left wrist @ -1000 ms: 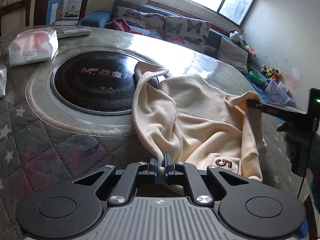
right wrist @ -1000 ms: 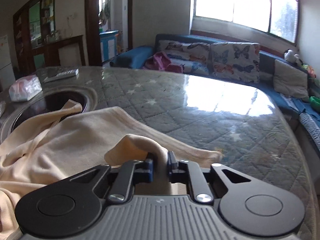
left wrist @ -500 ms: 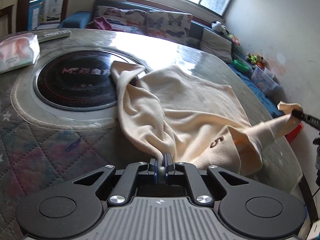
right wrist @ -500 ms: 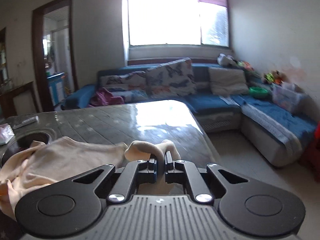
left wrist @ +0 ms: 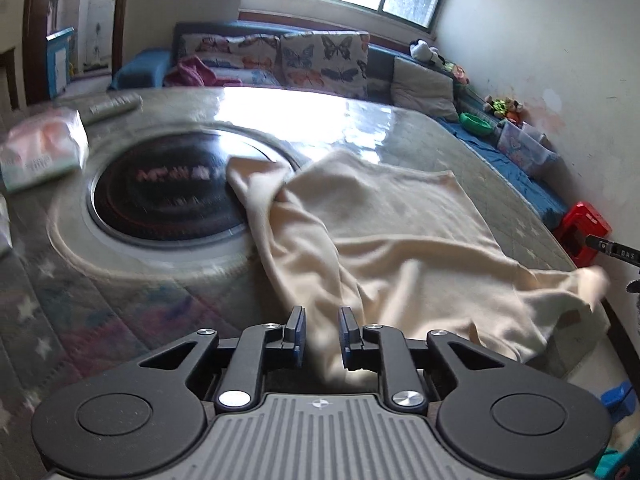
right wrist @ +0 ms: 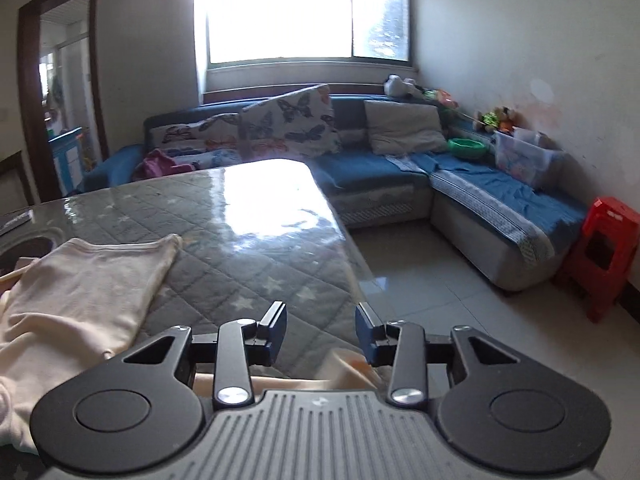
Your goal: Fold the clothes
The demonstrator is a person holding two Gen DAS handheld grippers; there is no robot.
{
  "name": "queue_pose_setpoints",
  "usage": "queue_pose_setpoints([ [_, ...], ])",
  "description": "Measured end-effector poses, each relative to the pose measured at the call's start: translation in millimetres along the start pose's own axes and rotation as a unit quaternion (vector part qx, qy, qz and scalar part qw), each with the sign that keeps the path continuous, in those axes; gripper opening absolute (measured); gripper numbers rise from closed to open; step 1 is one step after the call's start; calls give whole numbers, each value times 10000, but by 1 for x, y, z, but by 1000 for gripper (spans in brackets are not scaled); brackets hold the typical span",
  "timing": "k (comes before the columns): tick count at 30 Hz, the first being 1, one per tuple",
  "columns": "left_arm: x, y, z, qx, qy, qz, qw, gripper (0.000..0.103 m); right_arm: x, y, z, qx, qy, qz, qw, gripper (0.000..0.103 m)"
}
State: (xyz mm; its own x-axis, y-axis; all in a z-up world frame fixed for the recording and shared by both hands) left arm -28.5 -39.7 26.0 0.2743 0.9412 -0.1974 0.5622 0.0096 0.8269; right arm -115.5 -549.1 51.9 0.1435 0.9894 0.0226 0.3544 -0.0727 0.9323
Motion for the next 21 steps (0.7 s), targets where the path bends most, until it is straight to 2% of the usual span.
queue_pose_setpoints([
  [1,0,4,3,-43,48,44,10000,21,10,2,5,16,169,-39,9998,39],
  [3,1,12,9,-129,145,133,9997,30,26,3,14,43,421,-89,9991,39],
  [5,1,20,16,-214,241,222,9992,34,41,3,22,71,649,-115,9978,40],
  [9,4,38,43,-340,448,449,9974,36,77,2,38,176,1128,-203,9933,41],
  [12,8,51,71,-401,589,646,9954,37,95,-1,43,226,1337,-279,9904,41],
  [14,10,56,91,-385,612,799,9942,41,105,-3,46,258,1452,-292,9886,42],
  [17,15,53,119,-260,751,1087,9909,41,118,-3,49,310,1559,-320,9868,45],
  [20,24,46,137,-115,785,1097,9908,40,125,-6,53,385,1608,-328,9857,45],
  [21,28,45,140,-103,792,1064,9911,32,126,-6,55,408,1615,-336,9854,45],
])
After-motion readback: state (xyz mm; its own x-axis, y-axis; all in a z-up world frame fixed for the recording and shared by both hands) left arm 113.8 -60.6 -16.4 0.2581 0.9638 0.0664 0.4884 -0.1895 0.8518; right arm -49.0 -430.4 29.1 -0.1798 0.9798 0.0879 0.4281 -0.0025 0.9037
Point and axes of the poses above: each gripper's, at about its wrist camera, not at the fingertips, and z roughly the way its jaws point, x to its left, y to its top, the point moved 7 cm from there along z, roughly the way its jaws point, and after that the axes turned 12 degrees about -x, right-handed, at the moved point
